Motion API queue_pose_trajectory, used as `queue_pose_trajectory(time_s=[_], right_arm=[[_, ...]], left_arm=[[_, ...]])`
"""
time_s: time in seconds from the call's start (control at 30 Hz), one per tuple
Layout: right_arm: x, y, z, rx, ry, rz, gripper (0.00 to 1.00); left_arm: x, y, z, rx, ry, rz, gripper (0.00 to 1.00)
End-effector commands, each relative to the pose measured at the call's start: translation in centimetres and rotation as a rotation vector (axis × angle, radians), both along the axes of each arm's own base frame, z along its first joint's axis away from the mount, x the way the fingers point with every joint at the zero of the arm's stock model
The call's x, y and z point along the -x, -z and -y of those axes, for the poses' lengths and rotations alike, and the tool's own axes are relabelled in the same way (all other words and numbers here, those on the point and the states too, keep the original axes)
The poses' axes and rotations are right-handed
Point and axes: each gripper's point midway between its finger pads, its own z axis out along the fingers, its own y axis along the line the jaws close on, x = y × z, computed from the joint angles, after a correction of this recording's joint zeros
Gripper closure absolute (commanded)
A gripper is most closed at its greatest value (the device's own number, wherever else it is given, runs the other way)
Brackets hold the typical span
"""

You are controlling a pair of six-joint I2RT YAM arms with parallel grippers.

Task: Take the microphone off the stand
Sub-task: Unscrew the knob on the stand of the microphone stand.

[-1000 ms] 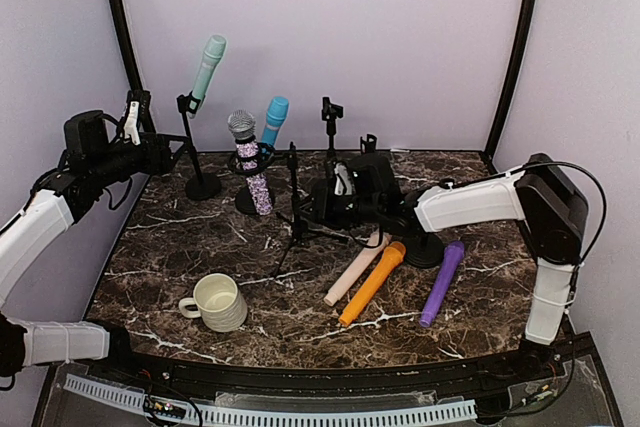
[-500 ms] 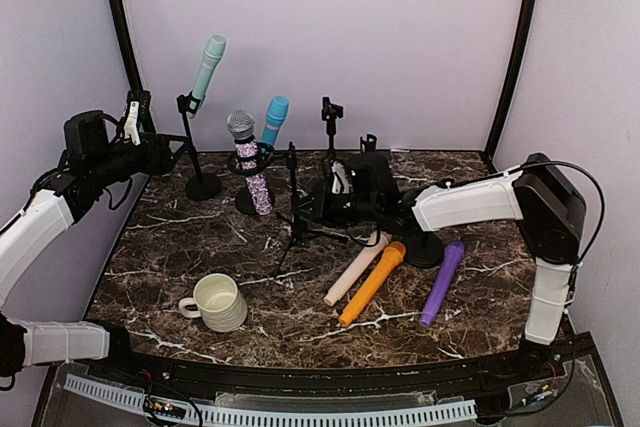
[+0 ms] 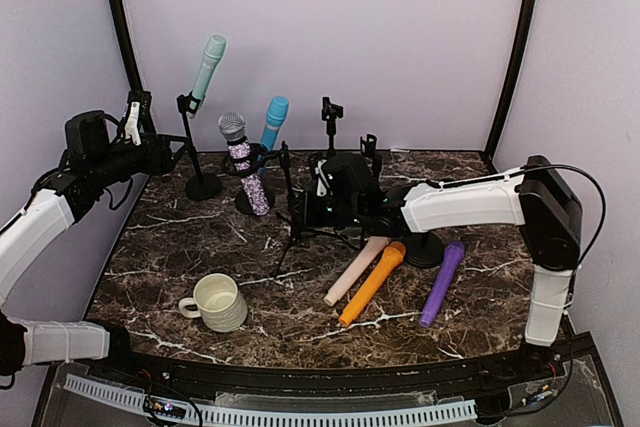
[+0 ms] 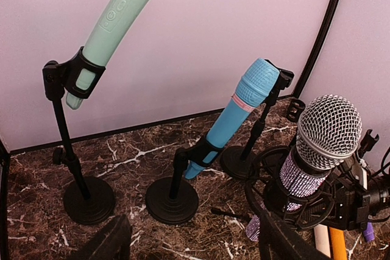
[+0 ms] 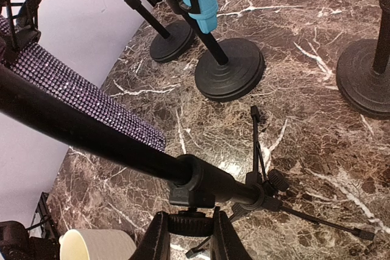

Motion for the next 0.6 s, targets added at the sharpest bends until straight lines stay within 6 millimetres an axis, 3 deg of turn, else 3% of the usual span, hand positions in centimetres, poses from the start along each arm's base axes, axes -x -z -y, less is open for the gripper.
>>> queue_pose_trajectory(time_s=[0.0, 0.57], right_arm=[[-1.2, 2.8, 1.5, 0.157, 0.087, 0.029, 0.93], [-1.4, 2.8, 2.9, 0.398, 0.19, 0.14, 0.92]], left_arm=[[0.0, 0.1, 0.2, 0.0, 0.013, 0.014, 0.26], [0.0, 0.4, 0.2, 0.0, 0.014, 0.006, 0.26]])
